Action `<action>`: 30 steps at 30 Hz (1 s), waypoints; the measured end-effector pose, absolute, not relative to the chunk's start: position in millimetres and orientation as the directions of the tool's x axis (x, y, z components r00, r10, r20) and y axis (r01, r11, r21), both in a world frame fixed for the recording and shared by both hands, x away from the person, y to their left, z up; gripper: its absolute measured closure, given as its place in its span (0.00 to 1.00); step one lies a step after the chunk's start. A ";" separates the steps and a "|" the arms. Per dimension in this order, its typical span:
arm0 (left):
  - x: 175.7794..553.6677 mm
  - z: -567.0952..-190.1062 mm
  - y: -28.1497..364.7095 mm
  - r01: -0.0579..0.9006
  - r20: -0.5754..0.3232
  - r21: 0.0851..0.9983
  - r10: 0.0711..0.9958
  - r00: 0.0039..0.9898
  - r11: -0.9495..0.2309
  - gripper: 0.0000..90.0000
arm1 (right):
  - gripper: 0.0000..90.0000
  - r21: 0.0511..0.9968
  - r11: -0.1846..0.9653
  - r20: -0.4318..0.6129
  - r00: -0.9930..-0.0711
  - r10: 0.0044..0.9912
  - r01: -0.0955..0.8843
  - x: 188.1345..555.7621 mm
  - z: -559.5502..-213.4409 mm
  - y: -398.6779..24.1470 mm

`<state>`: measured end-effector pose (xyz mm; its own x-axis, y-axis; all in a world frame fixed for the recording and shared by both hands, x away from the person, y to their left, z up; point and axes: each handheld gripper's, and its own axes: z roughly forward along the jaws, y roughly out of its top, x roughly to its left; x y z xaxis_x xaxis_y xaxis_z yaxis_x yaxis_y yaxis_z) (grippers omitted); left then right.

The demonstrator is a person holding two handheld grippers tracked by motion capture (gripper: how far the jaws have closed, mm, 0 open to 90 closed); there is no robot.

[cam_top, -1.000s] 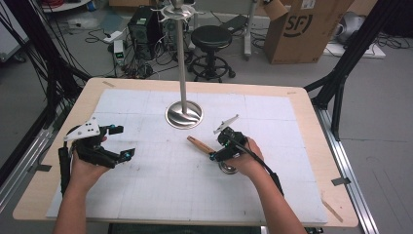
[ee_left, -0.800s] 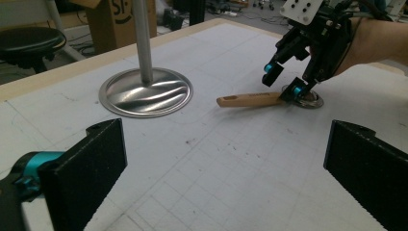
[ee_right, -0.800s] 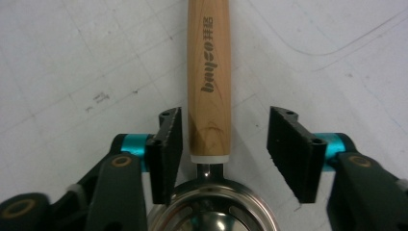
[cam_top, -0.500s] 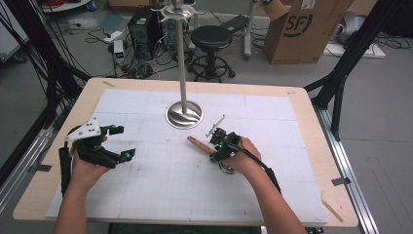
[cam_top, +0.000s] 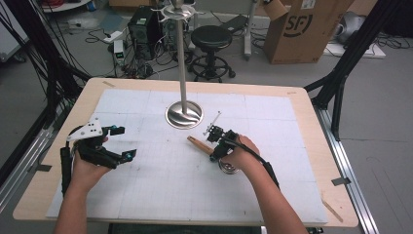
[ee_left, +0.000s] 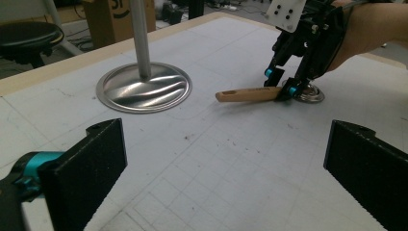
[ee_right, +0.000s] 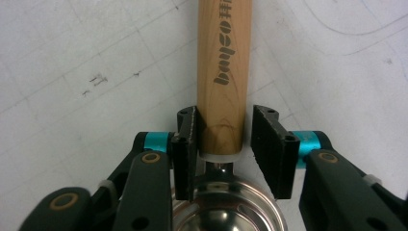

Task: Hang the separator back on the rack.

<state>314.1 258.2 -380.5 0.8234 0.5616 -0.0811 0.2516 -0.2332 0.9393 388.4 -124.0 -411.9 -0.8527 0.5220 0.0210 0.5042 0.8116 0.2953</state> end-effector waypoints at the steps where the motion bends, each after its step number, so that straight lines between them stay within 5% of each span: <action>1: 314.1 -380.5 258.1 0.252 -0.081 0.939 0.562 0.823 -0.234 0.02 | 0.72 0.296 0.812 0.020 -0.853 0.522 0.504 388.3 -411.9 -123.8; 14: 314.6 -381.2 258.5 0.256 -0.085 0.938 0.561 0.823 -0.235 0.02 | 0.77 0.325 0.829 0.013 -0.878 0.478 0.456 387.0 -412.0 -127.4; 30: 313.7 -380.2 259.1 0.253 -0.085 0.940 0.563 0.822 -0.227 0.02 | 0.77 0.583 0.700 0.053 -0.879 0.474 0.412 366.8 -375.7 -156.2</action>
